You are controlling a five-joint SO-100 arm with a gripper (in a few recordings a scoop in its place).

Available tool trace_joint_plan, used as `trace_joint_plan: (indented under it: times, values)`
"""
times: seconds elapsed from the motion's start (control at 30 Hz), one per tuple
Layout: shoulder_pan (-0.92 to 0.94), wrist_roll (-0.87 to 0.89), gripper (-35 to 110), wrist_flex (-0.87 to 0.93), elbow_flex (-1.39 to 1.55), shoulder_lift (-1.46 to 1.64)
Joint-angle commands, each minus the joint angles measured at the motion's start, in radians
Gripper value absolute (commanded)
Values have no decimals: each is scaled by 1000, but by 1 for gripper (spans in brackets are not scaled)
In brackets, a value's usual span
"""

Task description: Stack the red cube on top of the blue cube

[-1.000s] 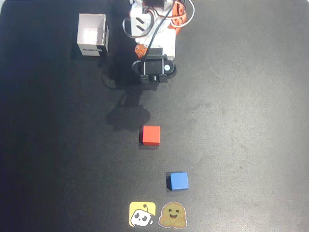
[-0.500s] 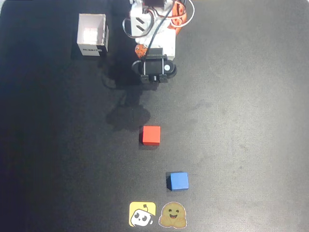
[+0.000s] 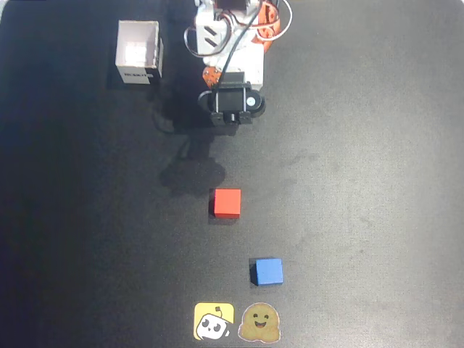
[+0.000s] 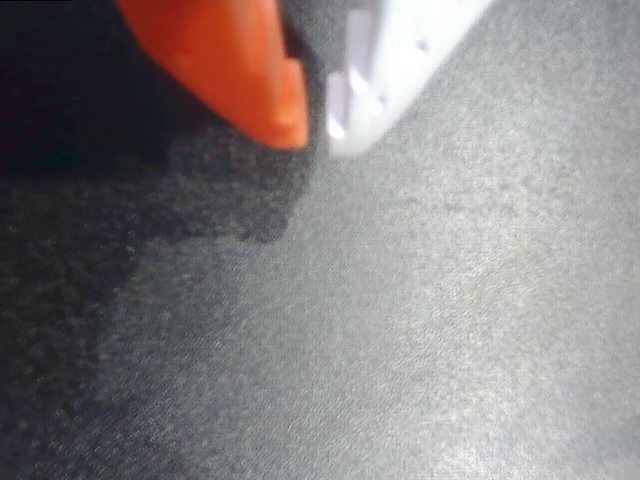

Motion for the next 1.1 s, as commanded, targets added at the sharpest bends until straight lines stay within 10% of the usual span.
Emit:
trace_joint_plan:
  times: [0.0, 1.07]
  values:
    - [-3, 11, 0, -9, -9, 5]
    - [12, 35, 0, -153, -999, -1264]
